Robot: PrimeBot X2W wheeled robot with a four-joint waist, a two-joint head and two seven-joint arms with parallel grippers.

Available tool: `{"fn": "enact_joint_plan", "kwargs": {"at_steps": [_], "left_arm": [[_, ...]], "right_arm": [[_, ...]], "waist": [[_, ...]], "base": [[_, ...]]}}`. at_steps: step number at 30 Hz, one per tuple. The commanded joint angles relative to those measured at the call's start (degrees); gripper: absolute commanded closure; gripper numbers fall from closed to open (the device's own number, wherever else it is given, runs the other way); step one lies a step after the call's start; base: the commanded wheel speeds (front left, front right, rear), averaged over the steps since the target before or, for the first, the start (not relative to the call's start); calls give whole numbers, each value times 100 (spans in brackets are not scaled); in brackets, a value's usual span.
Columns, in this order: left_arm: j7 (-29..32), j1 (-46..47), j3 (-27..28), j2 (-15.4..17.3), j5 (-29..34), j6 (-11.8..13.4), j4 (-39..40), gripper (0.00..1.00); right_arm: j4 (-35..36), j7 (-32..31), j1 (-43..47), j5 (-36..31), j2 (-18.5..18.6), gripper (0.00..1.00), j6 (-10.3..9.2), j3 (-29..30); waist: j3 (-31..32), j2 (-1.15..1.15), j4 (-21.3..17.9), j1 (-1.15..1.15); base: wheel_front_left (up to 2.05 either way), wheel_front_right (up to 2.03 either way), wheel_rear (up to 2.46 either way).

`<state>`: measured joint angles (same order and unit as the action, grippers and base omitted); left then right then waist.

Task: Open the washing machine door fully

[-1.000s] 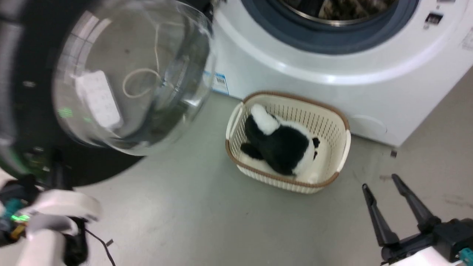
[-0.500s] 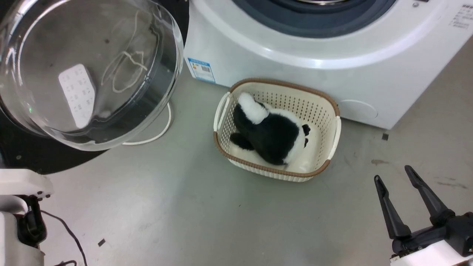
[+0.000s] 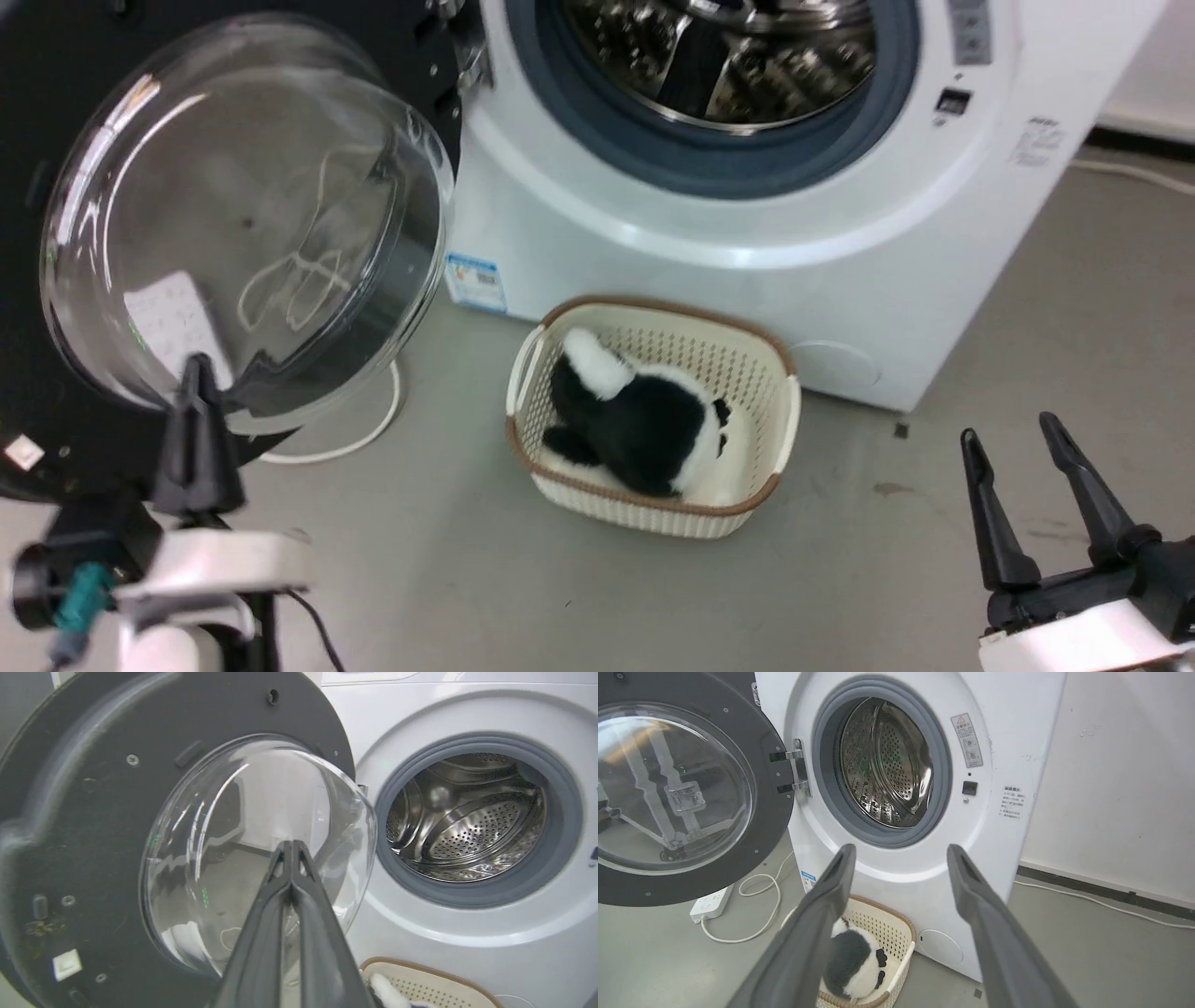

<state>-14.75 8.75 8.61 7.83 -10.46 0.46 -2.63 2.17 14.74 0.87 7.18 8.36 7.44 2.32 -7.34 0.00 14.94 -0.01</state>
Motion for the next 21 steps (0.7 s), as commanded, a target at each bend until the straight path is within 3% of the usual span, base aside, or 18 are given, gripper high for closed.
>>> {"fn": "enact_joint_plan", "kwargs": {"at_steps": [1, 5, 12, 13, 14, 15, 21], "left_arm": [[-25, -176, -45, -106, 35, -44, 136, 100], [-25, -599, -385, -335, 169, -166, 386, 100], [-25, -1180, -1004, -470, 279, -66, 289, 100], [-25, -1226, -1065, -477, 269, -27, 238, 84], [-25, -1264, -1123, -481, 271, 17, 191, 52], [-25, -1300, -1180, -484, 289, 60, 147, 0], [-25, -1409, -1430, -492, 338, 170, -139, 0]], "right_arm": [[23, 24, 33, -49, -70, 0, 5, 16], [1, 25, 162, -90, -236, 0, 5, 42], [-107, 25, 475, -134, -429, 0, 5, 11], [-122, 25, 501, -138, -445, 0, 5, 12], [-134, 25, 521, -141, -459, 0, 5, 13], [-145, 25, 531, -139, -471, 0, 5, 4], [-227, 26, 564, -131, -511, 0, 5, -38]], "waist": [[269, 0, -224, 1], [548, 0, -498, 1], [833, 0, -910, 1], [846, 0, -958, 1], [858, 0, -1002, 1], [861, 0, -1049, 1], [879, 0, -1200, 1]], "base": [[0, 0, 0], [0, 0, 0], [0, 0, 0], [0, 0, 0], [0, 0, 0], [0, 0, 0], [0, 0, 0]]}}
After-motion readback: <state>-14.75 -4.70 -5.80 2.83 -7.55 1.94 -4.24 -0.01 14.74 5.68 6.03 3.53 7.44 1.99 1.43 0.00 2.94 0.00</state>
